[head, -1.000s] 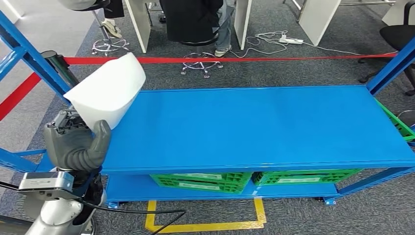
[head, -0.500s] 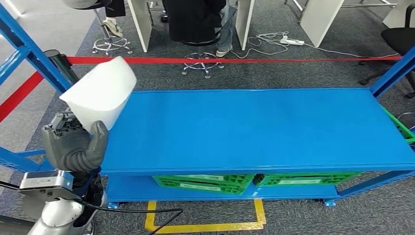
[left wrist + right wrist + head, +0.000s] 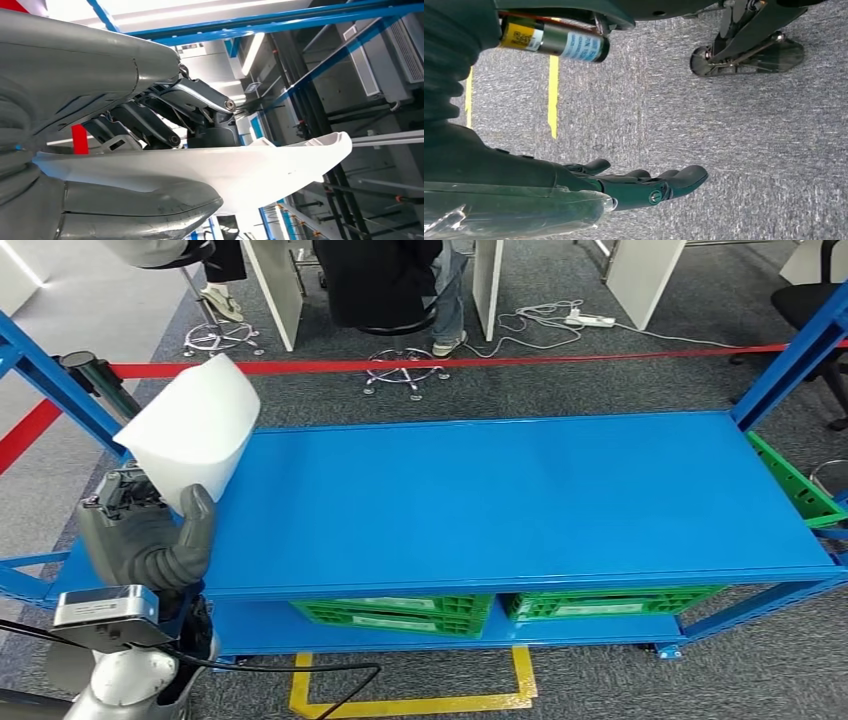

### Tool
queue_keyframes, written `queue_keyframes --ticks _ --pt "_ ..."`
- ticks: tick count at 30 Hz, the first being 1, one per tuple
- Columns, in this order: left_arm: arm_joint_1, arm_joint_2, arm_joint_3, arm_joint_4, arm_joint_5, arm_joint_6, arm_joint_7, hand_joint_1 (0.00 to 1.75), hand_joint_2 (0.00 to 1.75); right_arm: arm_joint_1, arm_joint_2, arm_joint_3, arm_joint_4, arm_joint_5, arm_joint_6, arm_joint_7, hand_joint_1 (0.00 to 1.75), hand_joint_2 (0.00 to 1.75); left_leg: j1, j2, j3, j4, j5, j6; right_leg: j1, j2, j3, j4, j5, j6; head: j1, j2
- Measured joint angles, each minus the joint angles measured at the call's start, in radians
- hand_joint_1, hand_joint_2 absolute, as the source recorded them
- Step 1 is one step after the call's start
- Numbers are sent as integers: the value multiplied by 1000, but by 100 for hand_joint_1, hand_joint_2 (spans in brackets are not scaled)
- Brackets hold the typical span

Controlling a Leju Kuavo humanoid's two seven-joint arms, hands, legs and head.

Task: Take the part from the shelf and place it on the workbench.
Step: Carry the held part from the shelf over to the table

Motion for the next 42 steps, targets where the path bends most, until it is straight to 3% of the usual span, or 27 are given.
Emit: queue_keyframes --ticks 2,3,7,9,11,12,13,14,17,19,21,23,25,27,28,29,30,33,35,37,39,42 --pt "-2 -1 0 0 -5 0 1 175 175 0 1 2 0 -3 0 2 0 175 -7 0 62 -127 55 15 4 1 -1 1 2 1 0 0" --pt "-3 -2 -1 0 -6 0 2 175 175 0 1 4 1 -5 1 3 0 175 -10 0 82 -170 66 20 6 1 -4 2 4 4 1 0" --pt "-2 -5 -1 1 -9 1 4 175 175 0 0 9 1 -15 3 6 0 175 -11 1 84 -204 79 27 4 -2 -17 3 8 28 2 0" --pt "-2 -8 -1 2 -10 2 5 175 175 1 -1 10 1 -18 4 6 0 175 -6 5 79 -213 92 37 2 -2 -40 56 -41 38 5 0" --pt "-2 -9 -1 4 -10 3 5 175 175 1 -1 13 1 -19 4 6 0 175 -7 7 67 -213 101 43 1 -3 -85 178 -121 47 7 0" --pt "-1 -10 -1 5 -10 4 5 175 175 1 -2 14 1 -20 5 6 0 175 -8 8 60 -212 106 44 1 -3 -102 235 -148 50 7 0" --pt "-1 -10 -1 6 -11 5 5 175 175 2 -2 15 1 -21 5 6 0 175 -9 9 53 -212 111 43 1 -3 -105 264 -156 52 7 0" --pt "0 -10 -1 7 -11 6 5 175 175 2 -2 16 1 -21 5 6 0 175 -9 9 47 -211 115 42 1 -3 -89 254 -146 53 7 0" --pt "0 -12 -1 8 -11 7 5 175 175 1 -3 19 1 -23 5 6 0 175 -10 7 37 -210 127 34 2 -3 47 56 -75 46 7 0" --pt "-1 -12 -1 8 -12 8 6 175 175 1 -3 22 1 -23 5 5 0 175 -13 7 33 -208 135 23 4 -1 97 -26 -63 38 6 0" --pt "-1 -12 -1 8 -13 9 6 175 175 2 -3 23 1 -25 5 5 0 175 -14 6 30 -209 145 12 5 0 90 -33 -58 27 5 0" --pt "-1 -12 -1 8 -14 9 6 175 175 3 -3 24 1 -28 5 5 0 175 -13 4 22 -194 126 1 2 -3 84 -37 -47 10 4 0" --pt "-1 -12 -1 8 -16 9 6 175 175 3 -2 25 1 -34 5 2 0 175 -9 3 -6 -114 49 -10 -1 -7 74 -39 -32 -5 1 0" --pt "1 -12 -1 9 -17 10 6 175 175 3 -2 25 1 -38 4 -1 0 175 -6 3 -39 9 -32 -16 0 -9 54 -38 -18 -9 -1 0" --pt "2 -12 0 9 -17 10 6 175 175 4 -2 25 1 -40 4 -2 0 175 -6 3 -44 49 -47 -18 0 -10 45 -36 -12 -9 -1 0" --pt "2 -11 0 10 -18 10 6 175 175 4 -2 26 1 -41 4 -2 0 175 -6 3 -33 56 -42 -18 0 -10 35 -34 -6 -8 -1 0" --pt "3 -11 0 10 -18 10 6 175 175 4 -2 26 1 -42 4 -2 0 175 -6 3 -4 24 -20 -16 0 -10 27 -31 -2 -7 -1 0" --pt "1 -10 -1 10 -20 10 6 175 175 3 -2 29 1 -46 3 -3 0 175 -9 2 119 -167 43 -3 3 -8 9 -22 10 3 0 0" --pt "0 -10 -1 10 -21 9 6 175 175 3 -2 33 1 -47 2 -4 0 175 -12 1 145 -219 44 4 5 -8 1 -19 19 14 0 0" --pt "1 -11 -1 10 -21 9 6 175 175 3 -2 34 2 -47 1 -4 0 175 -11 2 137 -227 52 15 5 -8 -5 -17 26 27 0 0" --pt "0 -12 -1 10 -21 9 6 175 175 4 -3 34 2 -48 1 -4 0 175 -8 5 124 -233 68 32 4 -7 -25 18 -13 37 4 0" --pt "0 -12 -1 11 -21 8 6 175 175 4 -4 38 2 -49 1 -4 0 175 -9 8 93 -234 94 44 2 -7 -82 192 -137 46 9 0"
